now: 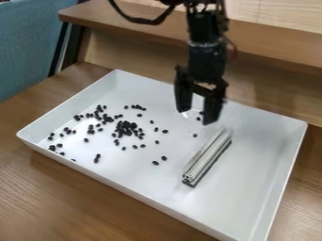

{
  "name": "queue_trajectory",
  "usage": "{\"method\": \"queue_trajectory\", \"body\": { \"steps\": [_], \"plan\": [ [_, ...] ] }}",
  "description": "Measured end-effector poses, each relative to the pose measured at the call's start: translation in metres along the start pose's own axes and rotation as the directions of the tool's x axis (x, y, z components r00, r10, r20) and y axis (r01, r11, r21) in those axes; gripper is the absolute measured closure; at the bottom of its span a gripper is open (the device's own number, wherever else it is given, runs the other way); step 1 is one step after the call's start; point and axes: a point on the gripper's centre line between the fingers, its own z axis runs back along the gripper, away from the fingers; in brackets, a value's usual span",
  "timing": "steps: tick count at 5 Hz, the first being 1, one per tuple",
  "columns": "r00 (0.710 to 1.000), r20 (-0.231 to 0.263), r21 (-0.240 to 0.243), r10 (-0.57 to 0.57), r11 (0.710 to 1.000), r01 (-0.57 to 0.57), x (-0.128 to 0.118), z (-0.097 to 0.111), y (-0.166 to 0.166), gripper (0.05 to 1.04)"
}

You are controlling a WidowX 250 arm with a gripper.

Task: Sweep into pile

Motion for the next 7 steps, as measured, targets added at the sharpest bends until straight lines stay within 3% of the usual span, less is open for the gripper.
{"method": "queue_trajectory", "body": {
  "steps": [1, 4, 5, 6, 7],
  "plan": [
    [0.999, 0.040, 0.000, 0.035, 0.999, -0.035, 0.002, 0.011, -0.017, 0.083],
    [0.989, 0.016, 0.089, 0.144, 0.985, -0.145, -0.013, -0.022, -0.016, 0.083],
    [0.983, 0.054, 0.101, 0.178, 0.978, -0.183, -0.009, -0.028, -0.018, 0.083],
    [0.976, 0.093, 0.077, 0.199, 0.975, -0.206, -0.003, -0.030, -0.020, 0.083],
    [0.972, 0.099, 0.046, 0.213, 0.975, -0.218, 0.001, -0.036, -0.025, 0.083]
  ]
}}
